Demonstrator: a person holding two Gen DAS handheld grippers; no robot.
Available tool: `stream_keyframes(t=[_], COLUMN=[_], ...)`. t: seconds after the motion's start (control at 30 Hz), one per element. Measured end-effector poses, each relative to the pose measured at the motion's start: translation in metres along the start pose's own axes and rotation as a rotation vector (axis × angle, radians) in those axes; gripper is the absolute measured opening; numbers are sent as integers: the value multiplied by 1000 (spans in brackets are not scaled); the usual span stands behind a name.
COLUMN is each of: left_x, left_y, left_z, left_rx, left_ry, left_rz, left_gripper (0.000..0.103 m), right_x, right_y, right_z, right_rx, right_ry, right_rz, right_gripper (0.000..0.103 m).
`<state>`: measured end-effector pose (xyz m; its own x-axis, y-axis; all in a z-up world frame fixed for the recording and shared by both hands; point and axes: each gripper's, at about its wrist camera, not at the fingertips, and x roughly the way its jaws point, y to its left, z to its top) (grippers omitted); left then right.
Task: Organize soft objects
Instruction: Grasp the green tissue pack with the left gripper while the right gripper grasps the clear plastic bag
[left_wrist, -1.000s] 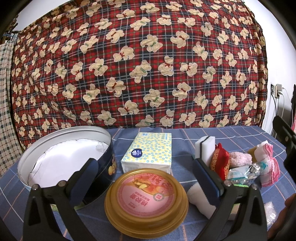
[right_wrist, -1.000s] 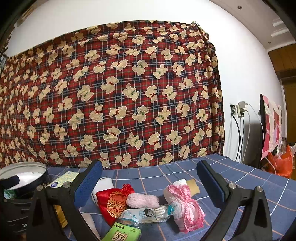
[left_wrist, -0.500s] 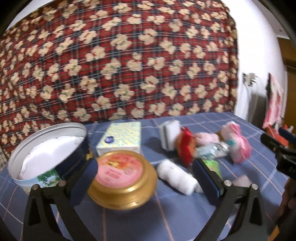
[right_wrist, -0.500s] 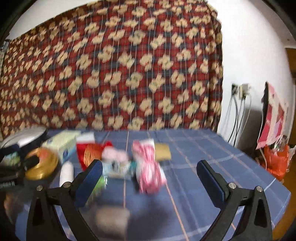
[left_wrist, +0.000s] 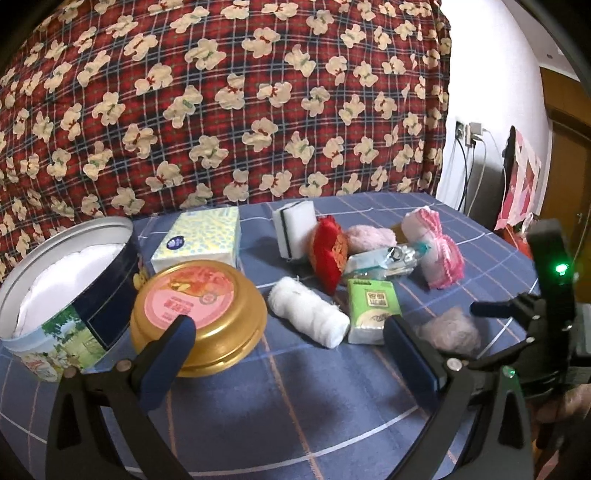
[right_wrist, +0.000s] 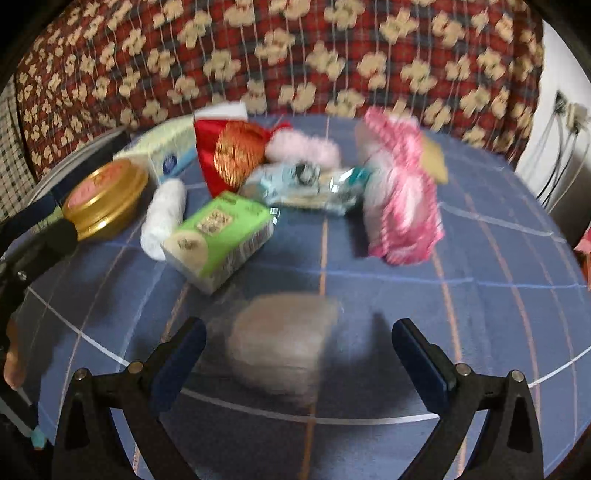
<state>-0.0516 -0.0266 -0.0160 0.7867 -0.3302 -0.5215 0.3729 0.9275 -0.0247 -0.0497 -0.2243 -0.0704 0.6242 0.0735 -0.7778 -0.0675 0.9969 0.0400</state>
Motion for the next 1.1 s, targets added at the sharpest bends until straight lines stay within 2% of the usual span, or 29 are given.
stream_keyframes(t=[0.03,0.1,0.13,0.2,0.37,0.53,0.63,0.8,0.93,1.03,1.1], left_x=[2,5,5,6,12,23,38,77,107,113,119], left_y=[-1,-5,-7,-11,-19,-35,-49,-74,-81,-80,-82], left_z=[0,0,0,1,8,21,27,28,23,24,22], left_rx=[4,16,23,44,58,86,107,152,162,136,135], left_ry=[4,16,16,17,26,36,68,182,292,306,334], left_rz=[0,-13,-21,-22,-50,-83,-112,-126,-88,-90,-105], left_gripper=[102,100,99,99,99,99,94,78,70,69,56], right_x=[2,-2,-4,-8,-14,-32,-43,-61,-73,-76,-75], right_y=[-2,-2,-3,-5,-16,-20,-26,-33,-39,-40,-41], right_z=[1,0,-1,-3,-6,-14,-19,-29,-35,-38,-39], right_rx=[8,2,4,14,69,68,80,61,41,29,31], right_ry=[17,1,-9,-31,-85,-191,-246,-332,-368,-381,-381], right_rz=[12,15,22,29,70,10,-25,-135,-191,-212,-211], right_gripper=[95,79,75,53,38,37,37,37,37,37,37])
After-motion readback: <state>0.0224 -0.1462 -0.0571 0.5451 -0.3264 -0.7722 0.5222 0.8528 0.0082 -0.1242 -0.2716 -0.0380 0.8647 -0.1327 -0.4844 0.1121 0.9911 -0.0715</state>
